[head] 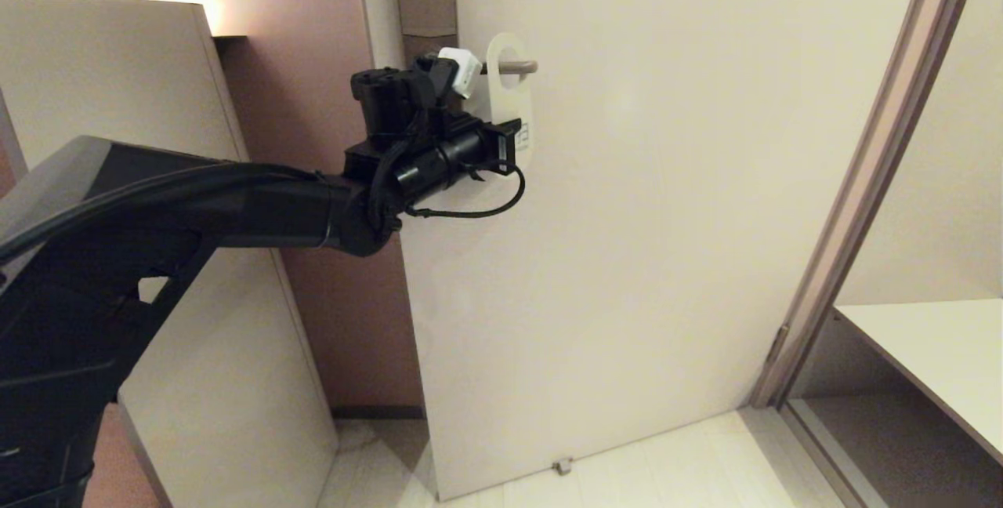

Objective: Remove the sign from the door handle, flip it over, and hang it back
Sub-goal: Take down the sign

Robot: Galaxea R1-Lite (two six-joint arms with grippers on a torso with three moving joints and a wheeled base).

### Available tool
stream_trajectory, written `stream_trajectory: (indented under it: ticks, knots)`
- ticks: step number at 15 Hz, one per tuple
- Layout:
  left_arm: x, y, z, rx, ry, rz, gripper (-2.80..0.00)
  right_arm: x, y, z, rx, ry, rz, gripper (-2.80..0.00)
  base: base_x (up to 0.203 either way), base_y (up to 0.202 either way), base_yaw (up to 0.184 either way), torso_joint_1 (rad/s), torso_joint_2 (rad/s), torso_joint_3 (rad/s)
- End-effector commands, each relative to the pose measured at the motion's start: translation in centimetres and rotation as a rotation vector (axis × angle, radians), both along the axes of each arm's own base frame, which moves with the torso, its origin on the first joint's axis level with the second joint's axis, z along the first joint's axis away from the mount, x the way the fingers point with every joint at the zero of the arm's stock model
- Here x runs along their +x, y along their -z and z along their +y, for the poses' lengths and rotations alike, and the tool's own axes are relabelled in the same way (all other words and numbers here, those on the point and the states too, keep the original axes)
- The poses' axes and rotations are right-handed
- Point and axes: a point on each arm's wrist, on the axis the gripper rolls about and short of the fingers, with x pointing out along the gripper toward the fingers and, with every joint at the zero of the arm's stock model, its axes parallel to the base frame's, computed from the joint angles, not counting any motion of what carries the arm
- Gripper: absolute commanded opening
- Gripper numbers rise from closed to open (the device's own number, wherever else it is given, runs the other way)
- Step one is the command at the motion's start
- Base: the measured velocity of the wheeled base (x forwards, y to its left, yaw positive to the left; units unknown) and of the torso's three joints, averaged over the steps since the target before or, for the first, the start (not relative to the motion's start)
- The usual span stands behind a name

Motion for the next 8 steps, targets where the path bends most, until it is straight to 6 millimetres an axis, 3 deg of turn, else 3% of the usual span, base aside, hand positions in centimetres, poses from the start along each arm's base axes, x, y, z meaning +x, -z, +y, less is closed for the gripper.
stream_trajectory:
  ticks: [1, 8]
  knots:
    - [0.34, 0.25, -0.21, 0.002, -0.003, 0.002, -2.80, 0.01, 0.01, 0.00, 0.000, -0.001, 0.002, -2.80, 0.000, 0.000, 0.000, 0.000, 0.00, 0.000]
    - [0.79, 1.06, -0.66, 0.012, 0.003, 0.019, -2.80, 0.01, 0.01, 0.00, 0.000, -0.001, 0.002, -2.80, 0.000, 0.000, 0.000, 0.000, 0.00, 0.000]
